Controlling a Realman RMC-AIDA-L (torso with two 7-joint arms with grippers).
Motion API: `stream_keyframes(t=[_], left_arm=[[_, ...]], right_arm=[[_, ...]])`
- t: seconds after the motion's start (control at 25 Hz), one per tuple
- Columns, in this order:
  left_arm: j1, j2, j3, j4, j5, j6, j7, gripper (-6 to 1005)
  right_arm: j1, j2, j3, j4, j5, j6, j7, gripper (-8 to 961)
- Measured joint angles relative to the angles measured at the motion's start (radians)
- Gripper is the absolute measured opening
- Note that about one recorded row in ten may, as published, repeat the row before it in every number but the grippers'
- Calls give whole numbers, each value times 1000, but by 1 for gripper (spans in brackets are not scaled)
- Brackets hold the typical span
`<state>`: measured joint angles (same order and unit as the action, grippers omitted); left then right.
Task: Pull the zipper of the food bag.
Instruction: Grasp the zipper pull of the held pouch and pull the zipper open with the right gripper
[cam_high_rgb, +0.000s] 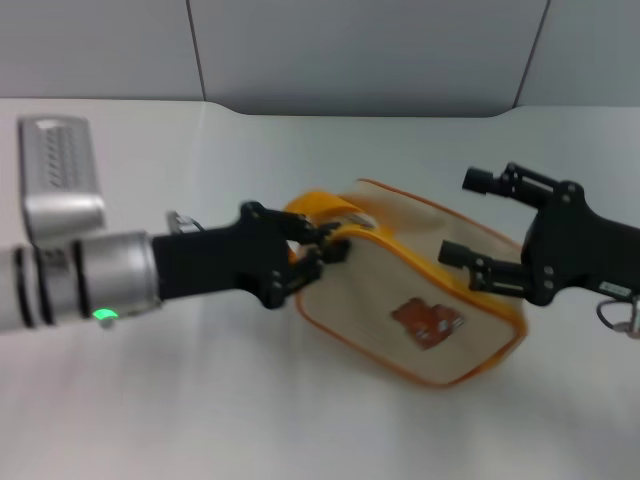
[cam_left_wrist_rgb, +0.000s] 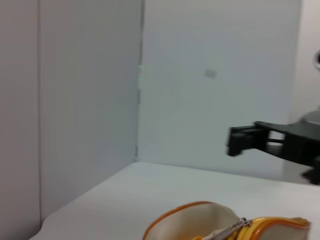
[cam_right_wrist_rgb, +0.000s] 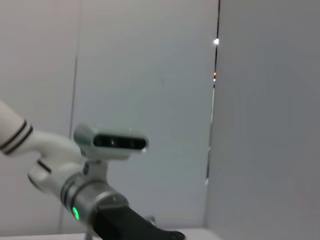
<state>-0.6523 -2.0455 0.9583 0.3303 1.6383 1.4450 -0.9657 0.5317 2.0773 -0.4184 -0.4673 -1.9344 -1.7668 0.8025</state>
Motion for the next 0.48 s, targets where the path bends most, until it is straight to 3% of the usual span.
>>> stream_keyframes(t=[0.12, 0.16, 0.24, 0.48], left_arm=[[6, 36, -6, 74, 40, 60, -52, 152], [6, 60, -4, 106, 51, 106, -75, 152], [3, 71, -6, 140, 72, 145, -98, 153], [-13, 71, -19, 179, 129, 161, -138, 152]], right_arm=[[6, 3, -3, 25, 50, 21, -104, 808], [10, 5, -8, 53, 84, 36, -192, 808], [19, 7, -11, 74, 98, 48, -265, 809], [65, 9, -56, 127, 98, 95, -393, 779]])
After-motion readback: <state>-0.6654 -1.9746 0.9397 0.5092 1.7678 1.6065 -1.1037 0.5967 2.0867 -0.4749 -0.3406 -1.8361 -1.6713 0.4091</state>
